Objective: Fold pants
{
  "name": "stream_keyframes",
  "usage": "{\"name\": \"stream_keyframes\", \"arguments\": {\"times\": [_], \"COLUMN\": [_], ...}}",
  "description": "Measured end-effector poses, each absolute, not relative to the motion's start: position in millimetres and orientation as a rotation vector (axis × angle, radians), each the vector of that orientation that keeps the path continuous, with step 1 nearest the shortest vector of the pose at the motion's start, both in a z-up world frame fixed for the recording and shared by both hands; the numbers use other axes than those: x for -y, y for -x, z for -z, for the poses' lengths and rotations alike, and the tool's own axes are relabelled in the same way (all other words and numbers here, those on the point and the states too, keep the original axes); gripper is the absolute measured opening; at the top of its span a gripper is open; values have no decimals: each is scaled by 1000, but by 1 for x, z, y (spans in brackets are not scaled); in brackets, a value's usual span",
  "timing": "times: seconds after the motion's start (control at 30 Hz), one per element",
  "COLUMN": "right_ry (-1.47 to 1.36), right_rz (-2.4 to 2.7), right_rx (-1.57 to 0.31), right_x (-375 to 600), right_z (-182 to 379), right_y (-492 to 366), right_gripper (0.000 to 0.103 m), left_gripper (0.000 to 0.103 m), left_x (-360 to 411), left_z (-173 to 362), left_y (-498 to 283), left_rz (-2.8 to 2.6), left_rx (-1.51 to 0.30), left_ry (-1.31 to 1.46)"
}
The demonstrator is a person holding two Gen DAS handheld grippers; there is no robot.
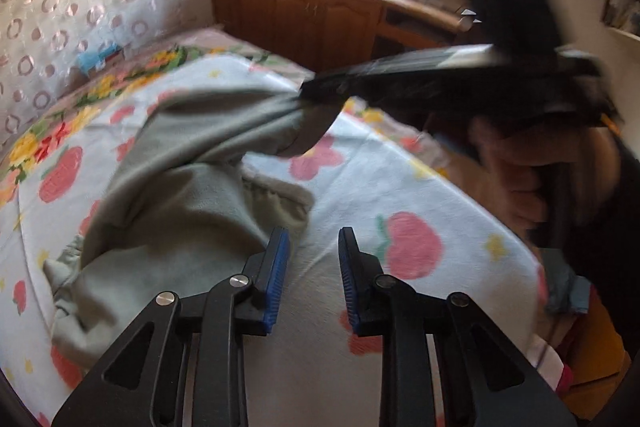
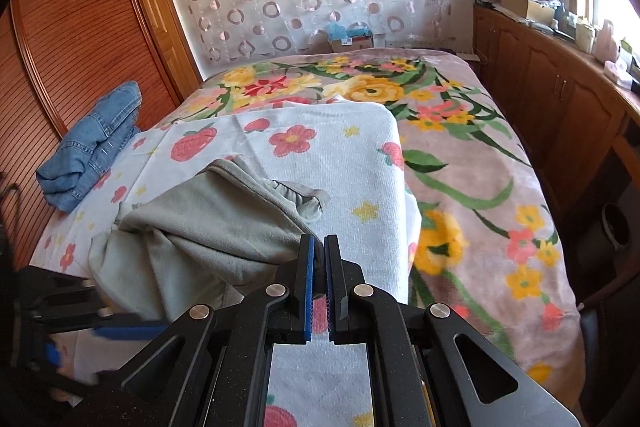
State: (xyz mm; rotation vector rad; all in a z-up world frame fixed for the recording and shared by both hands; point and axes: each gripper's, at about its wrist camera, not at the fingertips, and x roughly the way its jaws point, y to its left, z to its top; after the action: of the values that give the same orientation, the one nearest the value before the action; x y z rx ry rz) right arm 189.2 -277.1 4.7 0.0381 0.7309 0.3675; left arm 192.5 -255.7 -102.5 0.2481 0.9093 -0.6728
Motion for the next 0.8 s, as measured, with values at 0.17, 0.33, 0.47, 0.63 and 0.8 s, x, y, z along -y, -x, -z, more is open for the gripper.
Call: {"name": "stream_keyframes", "arguments": {"times": [0.17,0.33,0.47,0.63,0.8], "right_ry": [-34,-57,-49,-46,-46], "right_rz": [-374,-381,-399,-421,-460], "right_rx": [-726,-705,-659,-594,-522], "right_x": [278,282,280,280,276], "right_z": [4,-2,-18,-43,-74], "right_y": [-191,-185,-169,-145,-121], "right_gripper": [4,4,4,4,4], "left_gripper": [27,3,3,3,3], "left_x": [262,250,221,172,132], "left_z": [109,102,68,10,-35], "left_y": [-193,-188,-164,-132,-126], "left_rz": [630,597,607,584,534], "left_rx": [-885,-877,-806,-671,-564], "left_ry": [-300,-273,-224,-169,-140]}}
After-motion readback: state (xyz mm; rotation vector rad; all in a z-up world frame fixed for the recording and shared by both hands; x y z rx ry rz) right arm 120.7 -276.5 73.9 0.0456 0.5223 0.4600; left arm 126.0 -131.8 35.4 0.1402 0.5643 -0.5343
